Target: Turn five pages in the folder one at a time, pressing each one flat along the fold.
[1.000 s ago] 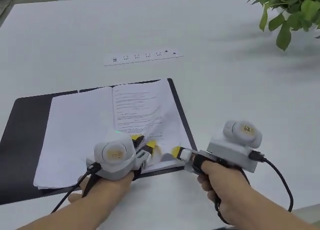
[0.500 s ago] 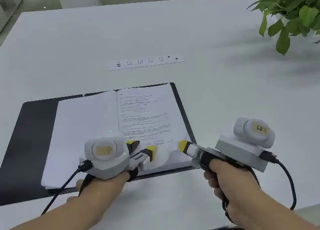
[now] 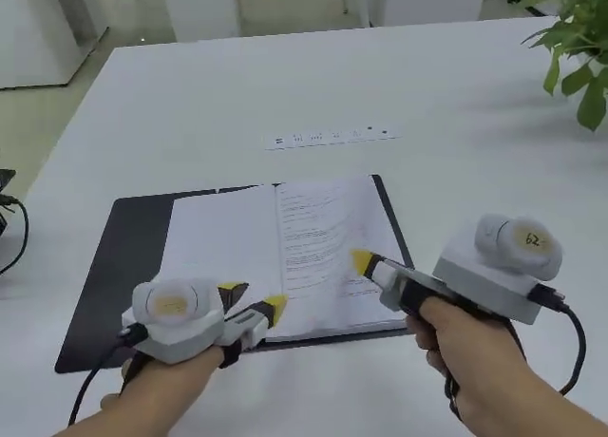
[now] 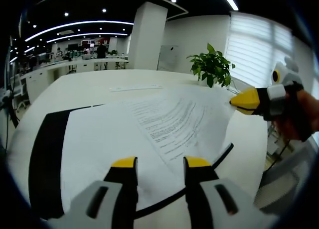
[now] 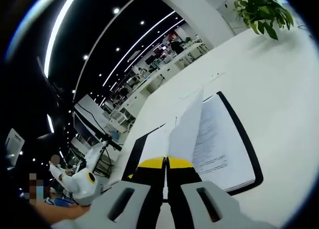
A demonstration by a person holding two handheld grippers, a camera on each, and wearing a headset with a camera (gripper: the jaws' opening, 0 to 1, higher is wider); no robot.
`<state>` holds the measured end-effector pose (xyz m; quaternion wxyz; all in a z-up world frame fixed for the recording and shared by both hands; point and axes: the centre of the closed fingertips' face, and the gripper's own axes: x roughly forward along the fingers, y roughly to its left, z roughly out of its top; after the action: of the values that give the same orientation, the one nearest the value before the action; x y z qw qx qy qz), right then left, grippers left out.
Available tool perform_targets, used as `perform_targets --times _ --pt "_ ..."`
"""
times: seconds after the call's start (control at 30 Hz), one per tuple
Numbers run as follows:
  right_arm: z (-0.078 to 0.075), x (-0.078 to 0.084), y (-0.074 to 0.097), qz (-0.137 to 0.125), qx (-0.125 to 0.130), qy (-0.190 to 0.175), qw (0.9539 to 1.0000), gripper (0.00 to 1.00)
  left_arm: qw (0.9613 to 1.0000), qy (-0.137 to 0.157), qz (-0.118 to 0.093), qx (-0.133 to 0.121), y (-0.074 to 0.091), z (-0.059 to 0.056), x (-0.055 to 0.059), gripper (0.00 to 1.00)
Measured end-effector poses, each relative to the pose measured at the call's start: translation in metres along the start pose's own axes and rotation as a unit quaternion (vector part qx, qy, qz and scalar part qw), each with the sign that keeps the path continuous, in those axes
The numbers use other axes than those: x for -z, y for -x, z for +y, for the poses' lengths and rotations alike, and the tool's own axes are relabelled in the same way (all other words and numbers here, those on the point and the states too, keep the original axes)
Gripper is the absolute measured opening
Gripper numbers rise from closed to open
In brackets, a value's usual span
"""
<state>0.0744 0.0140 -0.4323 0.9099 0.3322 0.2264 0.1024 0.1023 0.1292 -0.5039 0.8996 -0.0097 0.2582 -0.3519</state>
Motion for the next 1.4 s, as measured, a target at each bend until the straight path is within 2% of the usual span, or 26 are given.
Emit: perform_targets --times 0.13,0.33,0.4,0.63,0.67,0.73,0.77,0.83,0.93,1.0,1.13,1.4 --pt "0.019 0.001 -0.007 0.002 -0.014 0.01 0.9999 0.0 0.9999 -0.001 -0.003 -0.014 0.017 0.014 0.0 0.38" --pt "0.05 0.005 -0.017 0.004 -0.039 0.026 0.9989 0.0 0.9991 0.005 -0.025 -0.034 0.046 0.036 -0.006 0.4" --pt "0.061 0.008 -0.022 0.007 -0.048 0.031 0.9983 0.0 0.9988 0.007 -0.026 -0.04 0.056 0.043 -0.006 0.4" --pt "0.1 0.026 -0.041 0.031 -0.078 0.07 0.994 0.0 0.9967 0.015 -0.046 -0.066 0.087 0.069 -0.012 0.43" --pt "0.106 0.032 -0.045 0.04 -0.082 0.092 0.9915 0.0 0.9963 0.017 -0.049 -0.069 0.091 0.073 -0.013 0.43" --pt "0.117 0.04 -0.053 0.052 -0.086 0.11 0.9889 0.0 0.9957 0.017 -0.052 -0.074 0.099 0.078 -0.014 0.44" --pt "0.12 0.043 -0.055 0.057 -0.085 0.116 0.988 0.0 0.9955 0.017 -0.052 -0.077 0.101 0.08 -0.014 0.44" --pt "0.125 0.053 -0.063 0.074 -0.083 0.146 0.983 0.0 0.9947 0.022 -0.058 -0.082 0.107 0.086 -0.014 0.44" --pt "0.134 0.066 -0.074 0.089 -0.084 0.162 0.9791 0.0 0.9939 0.027 -0.061 -0.088 0.115 0.093 -0.012 0.44" --pt "0.136 0.077 -0.08 0.107 -0.082 0.181 0.9742 0.0 0.9933 0.03 -0.062 -0.093 0.12 0.097 -0.011 0.44" --pt "0.137 0.094 -0.092 0.13 -0.075 0.178 0.9726 0.0 0.9917 0.041 -0.065 -0.103 0.13 0.106 -0.007 0.44" --pt "0.135 0.145 -0.114 0.188 -0.071 0.208 0.9572 0.0 0.989 0.056 -0.067 -0.12 0.144 0.12 0.0 0.43"
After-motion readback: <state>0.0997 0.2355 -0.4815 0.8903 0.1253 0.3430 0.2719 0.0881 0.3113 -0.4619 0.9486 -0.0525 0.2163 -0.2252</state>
